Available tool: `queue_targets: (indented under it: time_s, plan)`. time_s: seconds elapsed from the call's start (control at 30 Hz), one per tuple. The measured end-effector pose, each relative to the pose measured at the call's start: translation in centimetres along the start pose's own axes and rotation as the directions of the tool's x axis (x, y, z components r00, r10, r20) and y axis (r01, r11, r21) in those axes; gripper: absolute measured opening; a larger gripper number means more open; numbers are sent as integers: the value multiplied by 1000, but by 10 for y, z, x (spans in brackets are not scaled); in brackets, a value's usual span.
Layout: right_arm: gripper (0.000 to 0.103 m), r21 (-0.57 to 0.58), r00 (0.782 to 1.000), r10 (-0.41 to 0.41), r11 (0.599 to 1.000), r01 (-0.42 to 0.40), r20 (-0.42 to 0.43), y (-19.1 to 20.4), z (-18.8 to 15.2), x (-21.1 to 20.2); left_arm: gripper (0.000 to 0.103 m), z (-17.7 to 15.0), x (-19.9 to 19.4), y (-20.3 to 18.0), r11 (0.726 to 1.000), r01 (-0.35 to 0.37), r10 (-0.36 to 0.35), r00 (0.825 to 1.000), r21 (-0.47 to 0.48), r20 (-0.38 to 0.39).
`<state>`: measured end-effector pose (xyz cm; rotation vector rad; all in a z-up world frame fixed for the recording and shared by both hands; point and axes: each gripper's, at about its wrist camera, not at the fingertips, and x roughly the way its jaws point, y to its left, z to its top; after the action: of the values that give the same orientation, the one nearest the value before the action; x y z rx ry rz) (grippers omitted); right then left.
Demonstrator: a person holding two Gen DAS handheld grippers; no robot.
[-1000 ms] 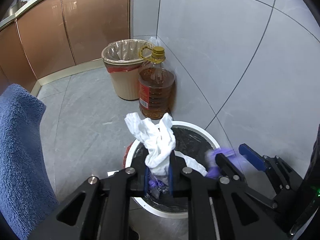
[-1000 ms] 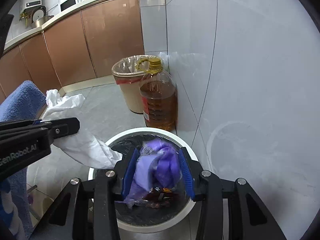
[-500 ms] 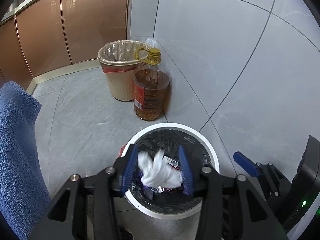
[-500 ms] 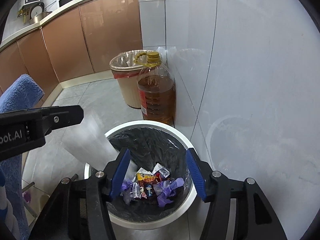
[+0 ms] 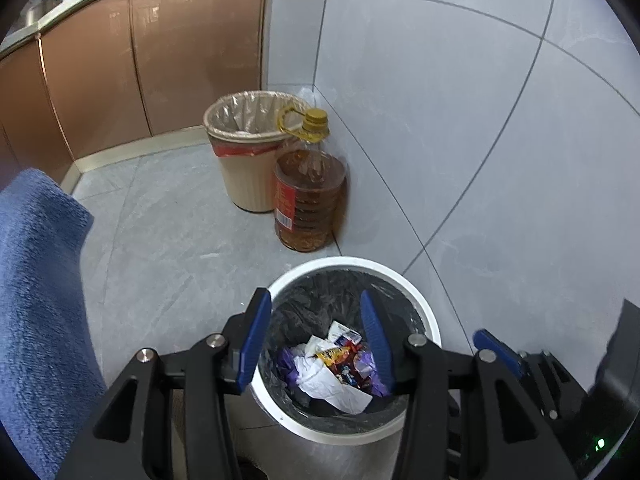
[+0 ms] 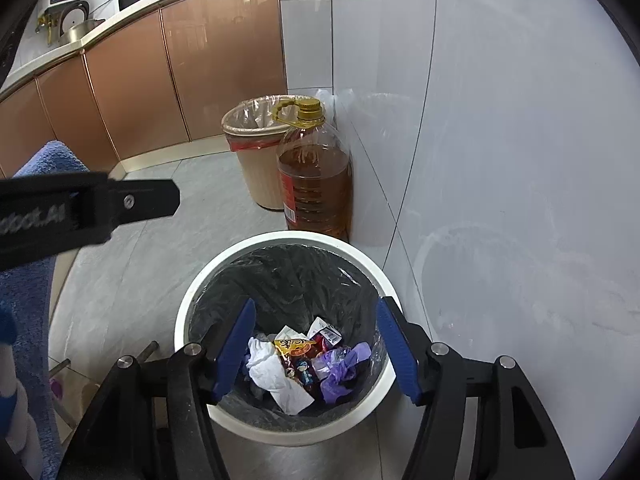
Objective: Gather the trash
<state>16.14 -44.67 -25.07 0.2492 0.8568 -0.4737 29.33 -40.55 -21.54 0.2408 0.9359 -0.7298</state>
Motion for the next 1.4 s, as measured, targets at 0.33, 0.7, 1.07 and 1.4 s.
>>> queue_targets:
  time_s: [0.33, 0.7, 1.07, 1.4]
  plan:
    - [66, 13, 998, 1, 1000, -2, 65, 9, 8, -57, 57, 13, -86, 4, 999, -38, 38, 985, 1, 166]
    - [85, -76, 977, 76, 995, -62, 200, 58, 20, -158, 71, -29, -215, 46, 988, -154, 154, 936, -26, 317]
    - [102, -252, 932, 170, 964, -89, 320, 133, 13, -264, 71, -116, -314, 136, 915, -364, 402, 853, -172, 333]
    - [103, -342, 898, 215, 936, -78, 383, 164, -14, -323, 78, -180, -388, 177, 827, -454, 552, 770, -331, 320]
